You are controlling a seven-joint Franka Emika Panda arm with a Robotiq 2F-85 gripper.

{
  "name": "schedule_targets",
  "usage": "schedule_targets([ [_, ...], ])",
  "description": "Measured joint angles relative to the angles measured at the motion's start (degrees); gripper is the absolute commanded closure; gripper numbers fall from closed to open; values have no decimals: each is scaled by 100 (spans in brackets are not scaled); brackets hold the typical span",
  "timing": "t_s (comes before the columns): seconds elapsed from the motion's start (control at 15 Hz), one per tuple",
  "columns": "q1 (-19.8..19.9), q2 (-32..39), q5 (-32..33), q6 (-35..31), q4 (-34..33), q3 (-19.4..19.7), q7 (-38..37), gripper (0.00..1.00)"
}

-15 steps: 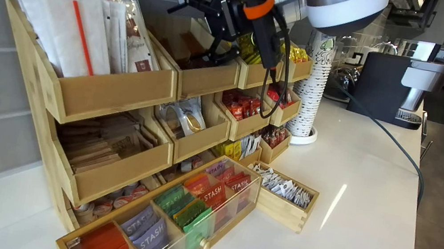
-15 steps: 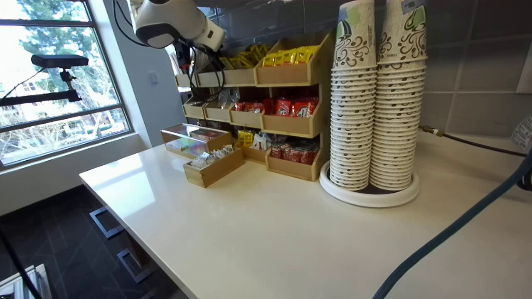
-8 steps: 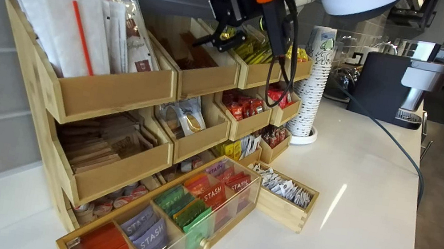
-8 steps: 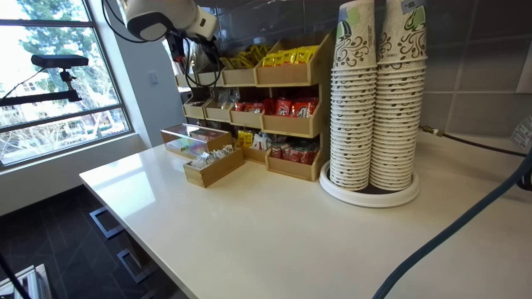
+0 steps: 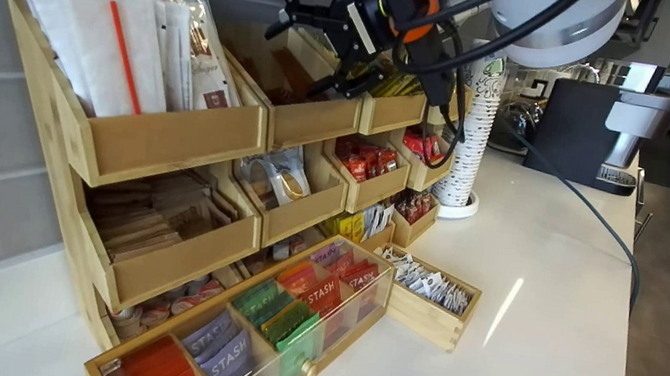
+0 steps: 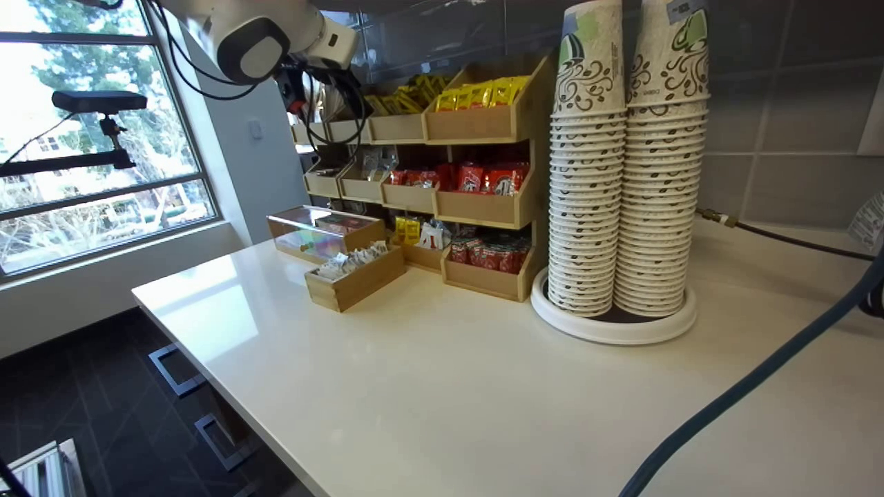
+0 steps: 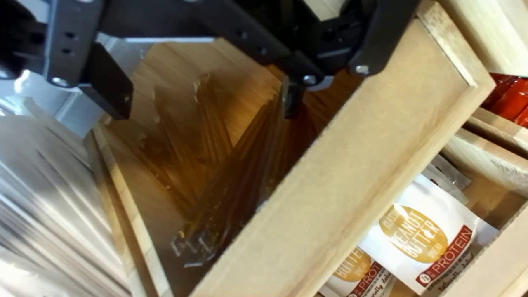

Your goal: Remove a brown stick from the second top compartment from the left and put it on the counter

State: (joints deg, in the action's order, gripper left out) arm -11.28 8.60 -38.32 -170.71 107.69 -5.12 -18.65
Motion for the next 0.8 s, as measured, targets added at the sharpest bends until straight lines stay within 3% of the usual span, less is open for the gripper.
schedule_targets([
  [0.53,-173,-106,1422,419,13,304,-1104,0],
  [0.8,-199,-113,1725,726,-34,317,-1426,0],
])
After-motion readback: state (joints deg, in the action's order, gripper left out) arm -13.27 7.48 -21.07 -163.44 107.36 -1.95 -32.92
